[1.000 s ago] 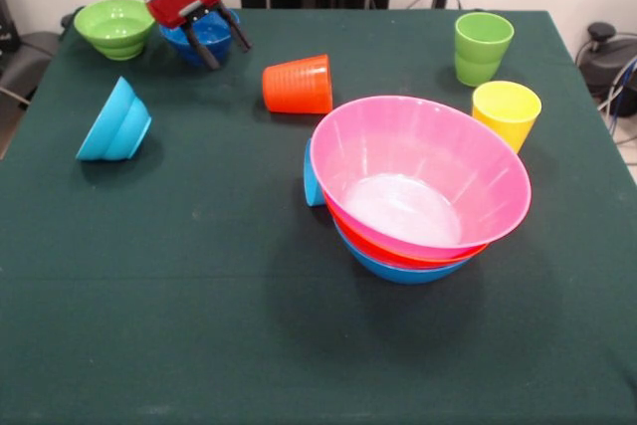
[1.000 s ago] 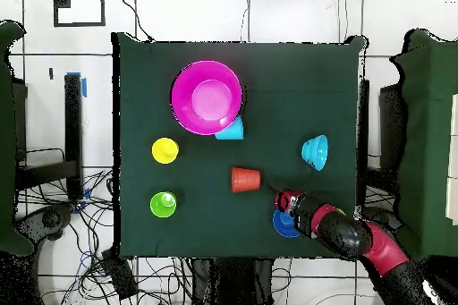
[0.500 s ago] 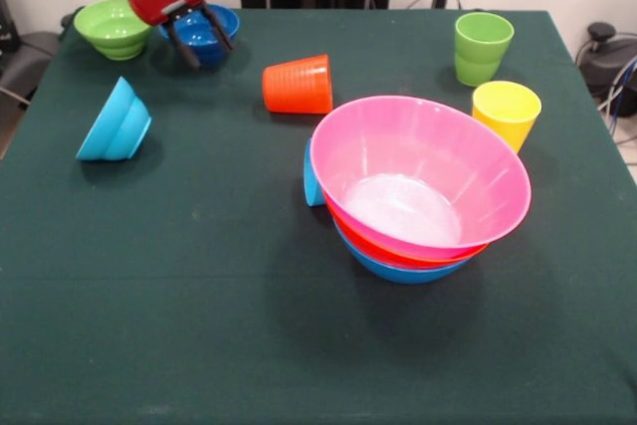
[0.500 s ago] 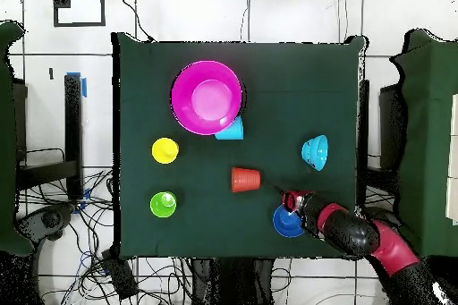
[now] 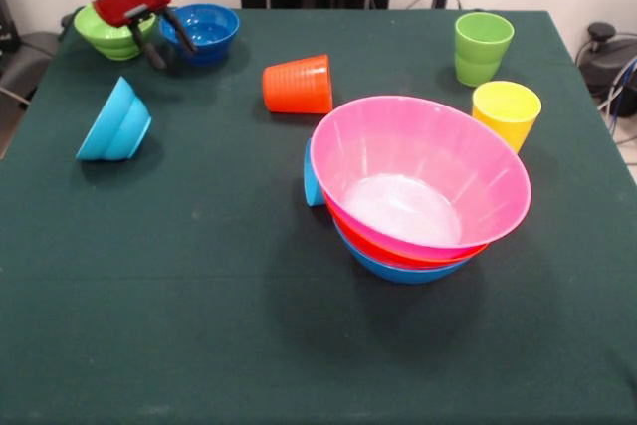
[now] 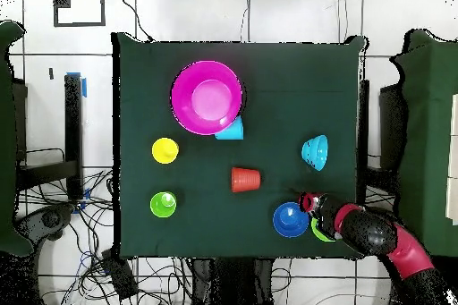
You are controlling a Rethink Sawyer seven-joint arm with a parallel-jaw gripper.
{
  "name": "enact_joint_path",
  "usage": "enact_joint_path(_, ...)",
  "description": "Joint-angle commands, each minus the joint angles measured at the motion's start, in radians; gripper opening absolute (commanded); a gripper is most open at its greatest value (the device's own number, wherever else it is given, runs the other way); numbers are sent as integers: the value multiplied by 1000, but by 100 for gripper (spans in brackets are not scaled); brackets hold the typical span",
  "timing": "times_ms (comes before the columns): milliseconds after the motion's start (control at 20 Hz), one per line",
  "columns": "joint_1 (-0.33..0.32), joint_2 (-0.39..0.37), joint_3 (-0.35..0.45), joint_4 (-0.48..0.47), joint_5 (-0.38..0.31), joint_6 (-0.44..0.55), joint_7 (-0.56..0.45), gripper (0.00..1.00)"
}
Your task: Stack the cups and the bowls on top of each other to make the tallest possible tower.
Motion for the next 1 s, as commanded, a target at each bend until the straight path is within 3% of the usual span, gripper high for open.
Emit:
enact_joint_path(50,22,61,-17,-135,-81,115,-319,100)
enact_joint_path(350,9,65,-2,-150,-85,129,-347,100)
enact_joint_path(1000,-72,220,67,-247,-90,146,-570,100)
